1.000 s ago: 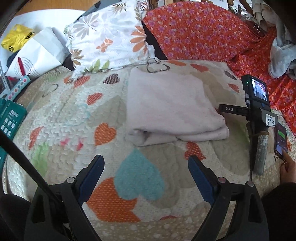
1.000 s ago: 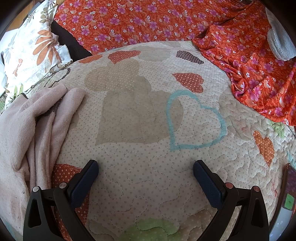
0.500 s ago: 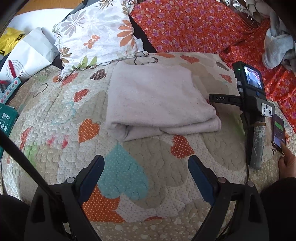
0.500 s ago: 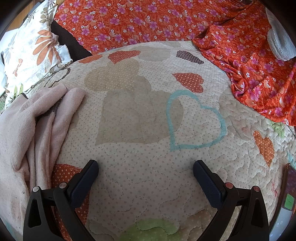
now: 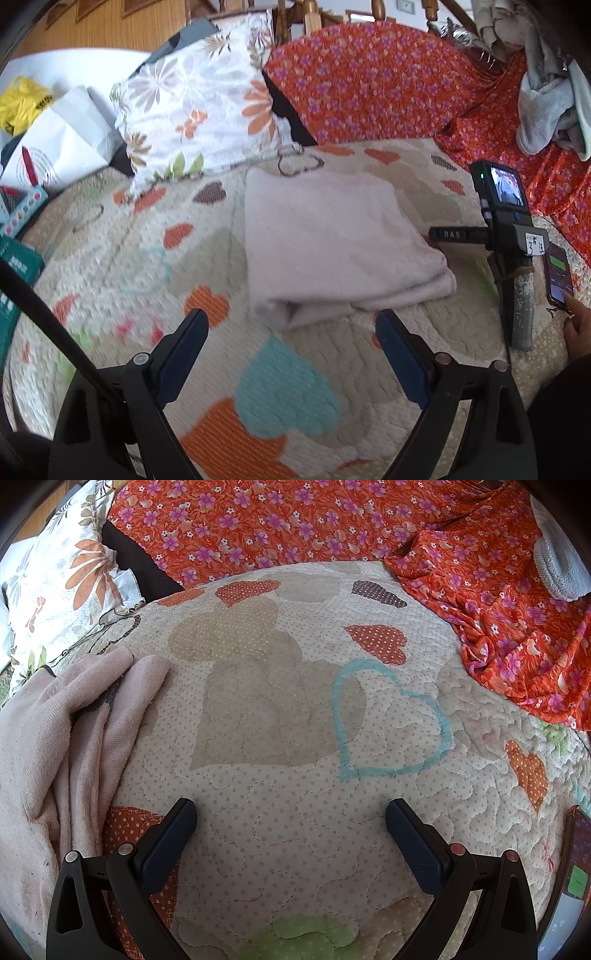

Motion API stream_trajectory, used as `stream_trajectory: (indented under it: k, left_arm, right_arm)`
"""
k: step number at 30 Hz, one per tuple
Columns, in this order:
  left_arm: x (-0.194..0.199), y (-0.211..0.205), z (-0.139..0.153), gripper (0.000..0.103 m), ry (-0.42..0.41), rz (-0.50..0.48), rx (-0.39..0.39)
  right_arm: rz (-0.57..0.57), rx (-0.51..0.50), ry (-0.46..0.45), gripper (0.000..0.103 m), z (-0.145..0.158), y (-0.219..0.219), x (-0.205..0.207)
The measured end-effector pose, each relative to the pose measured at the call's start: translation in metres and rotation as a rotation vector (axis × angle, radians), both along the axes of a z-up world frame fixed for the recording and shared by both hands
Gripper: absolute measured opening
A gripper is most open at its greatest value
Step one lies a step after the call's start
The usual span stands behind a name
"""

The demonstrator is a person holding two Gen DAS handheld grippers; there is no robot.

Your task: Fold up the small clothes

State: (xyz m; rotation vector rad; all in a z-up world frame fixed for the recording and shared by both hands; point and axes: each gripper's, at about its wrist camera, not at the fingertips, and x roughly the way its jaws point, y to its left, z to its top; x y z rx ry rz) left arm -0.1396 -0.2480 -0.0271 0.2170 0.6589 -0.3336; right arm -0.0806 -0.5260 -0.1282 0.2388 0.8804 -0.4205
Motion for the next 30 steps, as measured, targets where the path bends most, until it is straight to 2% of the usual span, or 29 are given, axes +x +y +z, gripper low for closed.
stream_trajectory:
  k: [6,13,25,30]
  left_arm:
    - [-0.001,0.023,0.003,0.091,-0.044,0.021,-0.002]
    - [0.003,0.037,0.001,0.091,0.019,0.073,-0.064]
    - [-0.029,0.025,0.033,0.091,-0.064,0.027,0.002]
    - [-0.033,0.019,0.046,0.091,-0.055,0.006,0.013]
  right_arm:
    - [0.000,-0.001,-0.002,0.103,-0.001,0.000,0.000]
    - [0.000,-0.001,-0.002,0.103,-0.001,0.000,0.000]
    - [0.000,-0.001,-0.002,0.103,-0.001,0.000,0.000]
    - [0.000,-0.001,-0.002,0.103,-0.001,0.000,0.000]
